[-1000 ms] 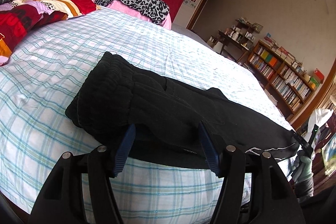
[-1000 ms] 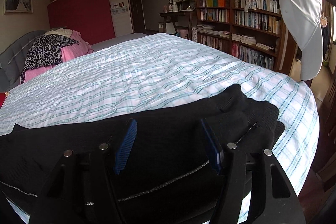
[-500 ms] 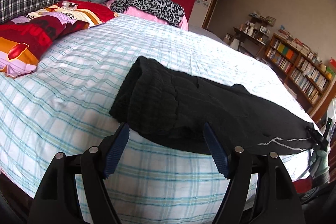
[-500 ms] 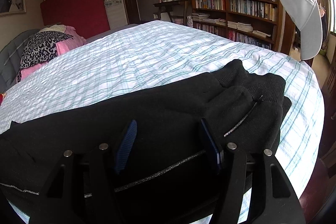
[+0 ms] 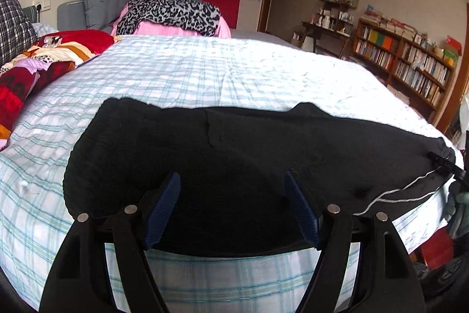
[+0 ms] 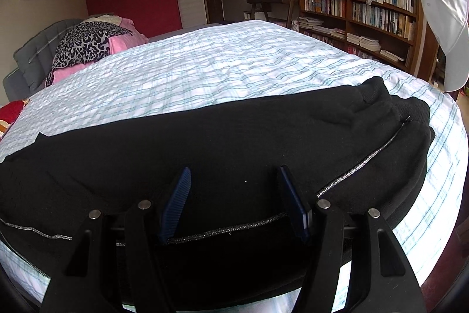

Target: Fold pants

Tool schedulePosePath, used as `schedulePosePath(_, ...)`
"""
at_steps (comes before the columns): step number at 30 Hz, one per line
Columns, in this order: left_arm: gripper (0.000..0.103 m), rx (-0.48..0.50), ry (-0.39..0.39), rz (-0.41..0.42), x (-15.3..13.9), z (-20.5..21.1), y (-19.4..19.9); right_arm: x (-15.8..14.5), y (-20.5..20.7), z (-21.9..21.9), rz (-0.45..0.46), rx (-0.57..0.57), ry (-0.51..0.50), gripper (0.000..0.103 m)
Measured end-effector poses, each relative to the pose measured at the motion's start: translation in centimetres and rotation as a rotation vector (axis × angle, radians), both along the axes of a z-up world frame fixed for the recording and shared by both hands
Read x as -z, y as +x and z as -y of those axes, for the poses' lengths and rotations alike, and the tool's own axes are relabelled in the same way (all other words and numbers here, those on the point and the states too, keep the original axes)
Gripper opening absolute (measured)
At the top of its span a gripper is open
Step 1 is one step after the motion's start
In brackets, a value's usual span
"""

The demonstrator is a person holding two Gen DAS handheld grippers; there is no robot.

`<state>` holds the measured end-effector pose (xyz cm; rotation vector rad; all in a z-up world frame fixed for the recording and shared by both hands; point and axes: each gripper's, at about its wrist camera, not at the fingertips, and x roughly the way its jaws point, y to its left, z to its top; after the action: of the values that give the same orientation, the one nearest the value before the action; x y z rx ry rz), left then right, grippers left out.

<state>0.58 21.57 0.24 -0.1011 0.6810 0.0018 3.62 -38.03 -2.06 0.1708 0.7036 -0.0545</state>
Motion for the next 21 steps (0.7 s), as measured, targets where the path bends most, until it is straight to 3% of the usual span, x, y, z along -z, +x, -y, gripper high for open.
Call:
schedulePosePath(3,0.073,0.004,0.030,-0.023,2.0,0.0,0.2,0.5,0.1,0.1,0.001,-0.009,0.001,0.064)
schedulePosePath(5,0.073,0.006,0.073,-0.022,2.1,0.7,0.2,0.5,0.1,0.2,0.006,-0.011,0.006,0.064)
schedulePosePath(9,0.073,0.017,0.065,-0.024,1.4,1.1,0.5,-0.5,-1.1,1.8,0.059,0.015,0.077,0.064)
schedulePosePath(16,0.074,0.084,0.028,0.039,-1.6,3.7,1.2,-1.9,-5.2,8.7,0.166,0.250,0.194,0.064)
schedulePosePath(21,0.075,0.189,-0.089,0.048,-2.6,7.4,3.5,-1.1,-7.1,13.4,0.169,0.415,0.284,0.074)
